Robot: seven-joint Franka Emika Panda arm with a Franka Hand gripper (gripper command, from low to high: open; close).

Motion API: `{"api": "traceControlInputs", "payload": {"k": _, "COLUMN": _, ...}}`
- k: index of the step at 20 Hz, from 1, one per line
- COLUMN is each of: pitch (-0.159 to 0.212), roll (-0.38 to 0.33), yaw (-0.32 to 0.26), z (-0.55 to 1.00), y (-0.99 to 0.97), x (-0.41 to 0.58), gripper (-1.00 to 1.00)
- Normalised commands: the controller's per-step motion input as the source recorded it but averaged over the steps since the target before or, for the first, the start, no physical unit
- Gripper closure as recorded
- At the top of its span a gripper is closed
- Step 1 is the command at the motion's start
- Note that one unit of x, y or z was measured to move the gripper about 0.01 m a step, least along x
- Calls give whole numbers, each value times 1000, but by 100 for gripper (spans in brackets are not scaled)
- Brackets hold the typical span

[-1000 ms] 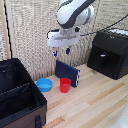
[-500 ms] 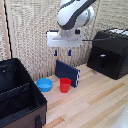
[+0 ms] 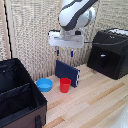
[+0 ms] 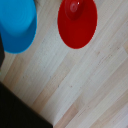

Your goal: Gently grip the air fryer handle with your gripper and kindly pull it open by sliding your gripper away from the base. Gradually bring your gripper in line with the blue bowl and gently capture it, without tightening your grip too much. Securely place the blue bowl inside the opened air fryer with a steady position. Liberate your robot's gripper, and withdraw your gripper from the proximity of the air fryer.

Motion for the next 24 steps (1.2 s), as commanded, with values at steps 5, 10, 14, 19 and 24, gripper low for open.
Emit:
{"api": "traceControlInputs", "payload": {"k": 5, "pitch": 0, "roll": -293, "yaw": -33, "z": 0, "y": -259, "x": 45, "gripper": -100}}
{"api": "traceControlInputs", "payload": {"k": 10, "pitch": 0, "roll": -368, "yaw": 4, "z": -6, "y": -285, "x": 19, "gripper": -100}}
{"api": "traceControlInputs", "payload": {"k": 14, "pitch": 0, "roll": -375, "yaw": 40, "z": -113, "y": -329, "x": 1, "gripper": -100}}
{"api": "traceControlInputs", "payload": {"k": 19, "pitch": -6, "roll": -350, "yaw": 12, "z": -94, "y": -464, "x": 0, "gripper": -100}}
{"api": "traceControlInputs", "payload": {"k": 24, "pitch": -19, "roll": -309, "yaw": -9, "z": -206, "y": -543, "x": 0, "gripper": -100}}
